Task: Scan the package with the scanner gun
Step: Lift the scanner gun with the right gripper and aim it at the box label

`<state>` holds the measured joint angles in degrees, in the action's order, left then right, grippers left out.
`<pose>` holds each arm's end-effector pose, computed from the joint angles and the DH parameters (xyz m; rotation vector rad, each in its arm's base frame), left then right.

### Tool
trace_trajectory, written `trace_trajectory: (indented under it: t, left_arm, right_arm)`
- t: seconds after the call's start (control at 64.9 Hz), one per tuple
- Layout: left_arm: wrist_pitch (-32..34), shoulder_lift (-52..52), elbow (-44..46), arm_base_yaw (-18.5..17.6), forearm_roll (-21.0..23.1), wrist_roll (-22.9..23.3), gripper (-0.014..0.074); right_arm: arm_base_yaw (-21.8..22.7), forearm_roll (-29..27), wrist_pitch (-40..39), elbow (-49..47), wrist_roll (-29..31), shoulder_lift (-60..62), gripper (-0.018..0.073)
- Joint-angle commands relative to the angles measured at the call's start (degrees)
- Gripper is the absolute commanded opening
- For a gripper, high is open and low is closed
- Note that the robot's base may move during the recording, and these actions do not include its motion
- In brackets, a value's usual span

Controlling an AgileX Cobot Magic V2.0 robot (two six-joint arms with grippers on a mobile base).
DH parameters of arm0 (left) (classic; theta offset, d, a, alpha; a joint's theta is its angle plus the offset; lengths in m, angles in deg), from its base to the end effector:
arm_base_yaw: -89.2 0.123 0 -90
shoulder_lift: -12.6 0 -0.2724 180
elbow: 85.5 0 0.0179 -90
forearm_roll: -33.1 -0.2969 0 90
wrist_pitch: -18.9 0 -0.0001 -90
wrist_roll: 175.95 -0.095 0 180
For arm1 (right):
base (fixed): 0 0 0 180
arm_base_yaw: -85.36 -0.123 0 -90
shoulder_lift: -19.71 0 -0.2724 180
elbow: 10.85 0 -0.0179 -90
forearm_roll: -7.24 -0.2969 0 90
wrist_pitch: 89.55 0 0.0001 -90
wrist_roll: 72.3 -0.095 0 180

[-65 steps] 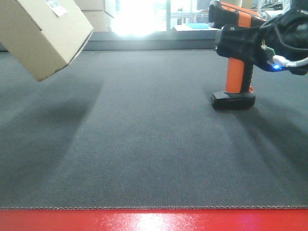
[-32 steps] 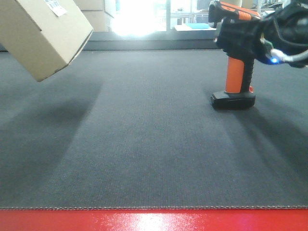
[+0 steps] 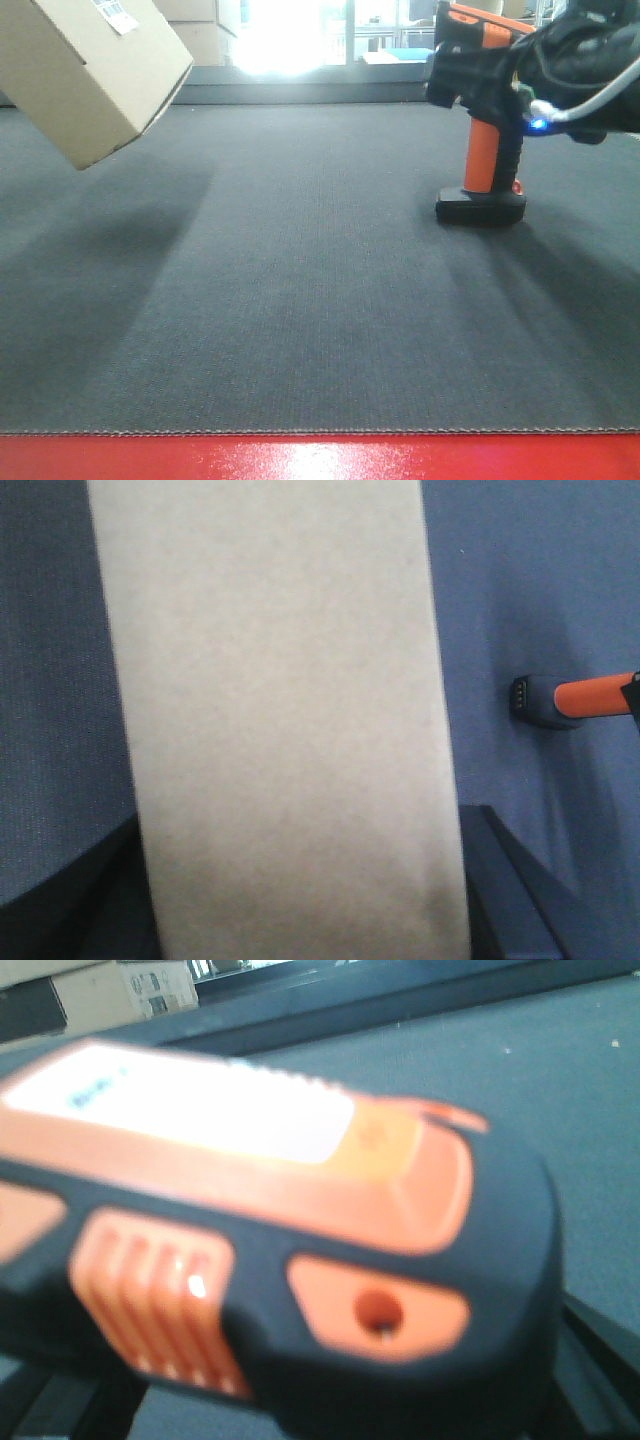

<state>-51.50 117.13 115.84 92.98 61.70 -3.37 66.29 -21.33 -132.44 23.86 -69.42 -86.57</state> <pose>0.4038 -0.0163 0.3654 0.0067 2.5773 -0.6081 0.3551 0.0901 0.1466 0.2353 1.7531 0.1859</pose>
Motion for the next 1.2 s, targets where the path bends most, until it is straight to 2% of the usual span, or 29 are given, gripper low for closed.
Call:
trace_trajectory:
  t: [0.0,0.2,0.586,0.894,0.971,1.033,1.141,1.187]
  left_arm:
    - [0.4,-0.5,0.1,-0.1,0.6,-0.1,-0.0111]
    - [0.4,-0.5,0.1,-0.1,0.6,-0.1,-0.0111]
    - [0.4,-0.5,0.1,-0.1,0.2,-0.1,-0.0111]
    - [0.4,-0.5,-2.2,-0.1,0.2,-0.9,-0.0111]
    - [0.4,-0.5,-2.9,-0.1,0.2,-1.4,-0.0111]
    - [0.4,-0.5,-2.9,-0.1,0.2,-1.4,-0.0111]
    - [0.4,-0.5,-2.9,-0.1,0.4,-1.4,-0.0111]
    - [0.4,-0.5,-2.9,-0.1,0.4,-1.4,-0.0111]
  right_arm:
    - [0.0,0.2,-2.0,-0.2,0.1,-0.2,0.0568]
    - [0.0,-2.9,-3.1,-0.2,0.1,-0.2,0.0568]
    - [0.0,-3.4,-2.0,-3.3,0.1,-1.5,0.0568]
    - [0.0,-7.2,-1.7,-3.3,0.1,-1.6,0.0549]
    - [0.0,-7.2,-1.7,-3.3,0.1,-1.6,0.0487]
    - [0.0,-7.2,-1.7,-3.3,0.1,-1.6,0.0386]
    - [0.0,-7.2,-1.7,-3.3,0.1,-1.6,0.0144]
    - [0.0,-7.2,-1.7,-3.3,0.1,-1.6,0.0008]
